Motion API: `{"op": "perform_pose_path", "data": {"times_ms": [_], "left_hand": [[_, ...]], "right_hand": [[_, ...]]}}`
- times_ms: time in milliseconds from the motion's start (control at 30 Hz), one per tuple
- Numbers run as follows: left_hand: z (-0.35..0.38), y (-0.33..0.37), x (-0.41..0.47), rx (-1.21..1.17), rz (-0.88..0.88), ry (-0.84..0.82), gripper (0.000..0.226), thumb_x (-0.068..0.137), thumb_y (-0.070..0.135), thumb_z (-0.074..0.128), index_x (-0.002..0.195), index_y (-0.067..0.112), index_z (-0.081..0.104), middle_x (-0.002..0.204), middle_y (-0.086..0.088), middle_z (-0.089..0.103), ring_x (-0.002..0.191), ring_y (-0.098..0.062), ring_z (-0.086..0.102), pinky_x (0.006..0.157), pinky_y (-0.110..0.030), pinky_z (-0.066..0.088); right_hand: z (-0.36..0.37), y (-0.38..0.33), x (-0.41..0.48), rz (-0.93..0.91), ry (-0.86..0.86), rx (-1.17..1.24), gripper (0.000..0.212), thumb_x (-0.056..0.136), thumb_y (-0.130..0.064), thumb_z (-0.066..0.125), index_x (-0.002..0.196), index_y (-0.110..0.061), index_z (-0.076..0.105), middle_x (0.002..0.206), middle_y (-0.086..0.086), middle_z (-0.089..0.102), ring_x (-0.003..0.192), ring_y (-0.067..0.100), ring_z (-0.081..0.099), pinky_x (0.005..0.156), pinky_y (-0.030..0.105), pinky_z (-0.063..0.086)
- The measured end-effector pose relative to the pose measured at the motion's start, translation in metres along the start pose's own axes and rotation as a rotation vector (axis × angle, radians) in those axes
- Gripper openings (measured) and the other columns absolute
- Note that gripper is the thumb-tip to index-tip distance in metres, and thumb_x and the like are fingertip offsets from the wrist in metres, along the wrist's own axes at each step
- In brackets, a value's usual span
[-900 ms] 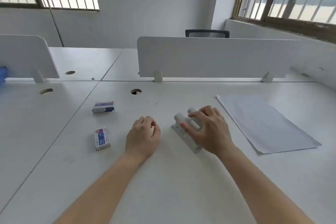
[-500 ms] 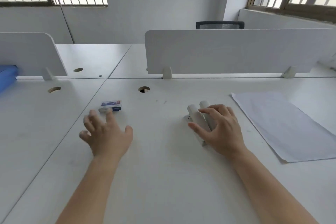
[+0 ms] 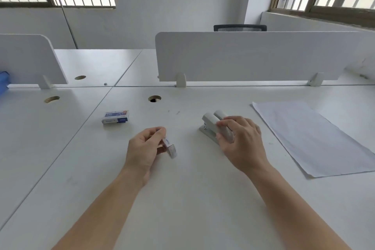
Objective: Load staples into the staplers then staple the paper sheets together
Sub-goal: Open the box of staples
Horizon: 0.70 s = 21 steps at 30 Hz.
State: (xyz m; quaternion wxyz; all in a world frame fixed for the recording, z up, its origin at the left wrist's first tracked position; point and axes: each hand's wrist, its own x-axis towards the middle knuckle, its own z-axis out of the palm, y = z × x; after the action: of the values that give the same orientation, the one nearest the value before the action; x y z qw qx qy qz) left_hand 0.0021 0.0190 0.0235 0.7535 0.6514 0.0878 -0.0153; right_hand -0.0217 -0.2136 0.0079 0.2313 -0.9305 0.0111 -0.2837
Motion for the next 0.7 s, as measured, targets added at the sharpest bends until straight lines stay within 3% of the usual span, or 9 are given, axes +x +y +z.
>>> {"op": "perform_pose_path", "data": {"times_ms": [100,167,233,300,333,533,633,700], "left_hand": [[0.004,0.003,-0.005,-0.203,-0.101,-0.118,0.011,0.088,0.017,0.067,0.088,0.007,0.065,0.075,-0.008,0.069,0.069,-0.02,0.066,0.066,-0.028,0.06],[0.005,0.003,-0.006,-0.221,-0.114,-0.142,0.015,0.087,0.022,0.068,0.089,0.007,0.064,0.078,-0.008,0.071,0.068,-0.019,0.067,0.066,-0.027,0.061],[0.005,0.002,-0.007,-0.206,-0.106,-0.13,0.02,0.085,0.025,0.07,0.091,0.007,0.064,0.081,-0.01,0.071,0.071,-0.02,0.067,0.065,-0.026,0.061],[0.004,0.002,-0.006,-0.199,-0.099,-0.117,0.024,0.083,0.027,0.071,0.092,0.006,0.063,0.082,-0.011,0.072,0.073,-0.021,0.068,0.063,-0.025,0.06],[0.005,0.002,-0.005,-0.191,-0.093,-0.119,0.027,0.082,0.028,0.071,0.092,0.005,0.063,0.082,-0.012,0.072,0.072,-0.02,0.068,0.062,-0.025,0.06],[0.01,-0.001,-0.004,-0.105,-0.058,-0.146,0.038,0.08,0.032,0.072,0.098,-0.001,0.065,0.084,-0.016,0.071,0.07,-0.019,0.071,0.062,-0.023,0.058],[0.008,0.0,-0.004,-0.176,-0.089,-0.243,0.037,0.079,0.026,0.07,0.107,0.002,0.067,0.096,-0.015,0.074,0.082,-0.02,0.071,0.072,-0.026,0.06],[0.008,0.0,-0.004,-0.264,-0.103,-0.28,0.032,0.079,0.017,0.066,0.109,0.004,0.068,0.101,-0.015,0.074,0.088,-0.021,0.071,0.08,-0.027,0.06]], "right_hand": [[0.003,-0.006,-0.001,-0.054,0.027,-0.031,0.028,0.082,-0.024,0.075,0.109,-0.023,0.074,0.117,-0.006,0.068,0.116,0.023,0.056,0.105,0.026,0.024],[0.002,-0.014,-0.003,-0.085,0.057,0.035,0.023,0.083,-0.024,0.075,0.106,-0.023,0.075,0.113,-0.007,0.07,0.112,0.019,0.059,0.101,0.027,0.034],[-0.002,-0.026,-0.007,-0.088,0.062,0.226,0.015,0.086,-0.022,0.074,0.1,-0.023,0.078,0.101,-0.013,0.071,0.092,0.008,0.064,0.083,0.019,0.046],[-0.005,-0.04,-0.013,-0.038,-0.007,0.485,0.012,0.087,-0.021,0.075,0.098,-0.023,0.079,0.09,-0.016,0.07,0.074,0.007,0.064,0.064,0.013,0.046],[-0.005,-0.048,-0.016,0.0,-0.063,0.588,0.014,0.087,-0.02,0.075,0.1,-0.023,0.078,0.088,-0.015,0.071,0.071,0.007,0.064,0.061,0.013,0.047],[0.001,-0.057,-0.02,0.129,-0.238,0.736,0.02,0.085,-0.015,0.076,0.104,-0.02,0.078,0.081,-0.008,0.076,0.067,0.005,0.068,0.064,0.019,0.056],[0.001,-0.054,-0.018,0.232,-0.23,0.791,0.018,0.086,-0.018,0.076,0.103,-0.021,0.077,0.079,-0.005,0.077,0.07,0.015,0.071,0.071,0.033,0.062],[0.002,-0.054,-0.016,0.306,-0.18,0.828,0.016,0.086,-0.019,0.076,0.103,-0.021,0.076,0.08,-0.003,0.078,0.072,0.015,0.073,0.075,0.035,0.063]]}}
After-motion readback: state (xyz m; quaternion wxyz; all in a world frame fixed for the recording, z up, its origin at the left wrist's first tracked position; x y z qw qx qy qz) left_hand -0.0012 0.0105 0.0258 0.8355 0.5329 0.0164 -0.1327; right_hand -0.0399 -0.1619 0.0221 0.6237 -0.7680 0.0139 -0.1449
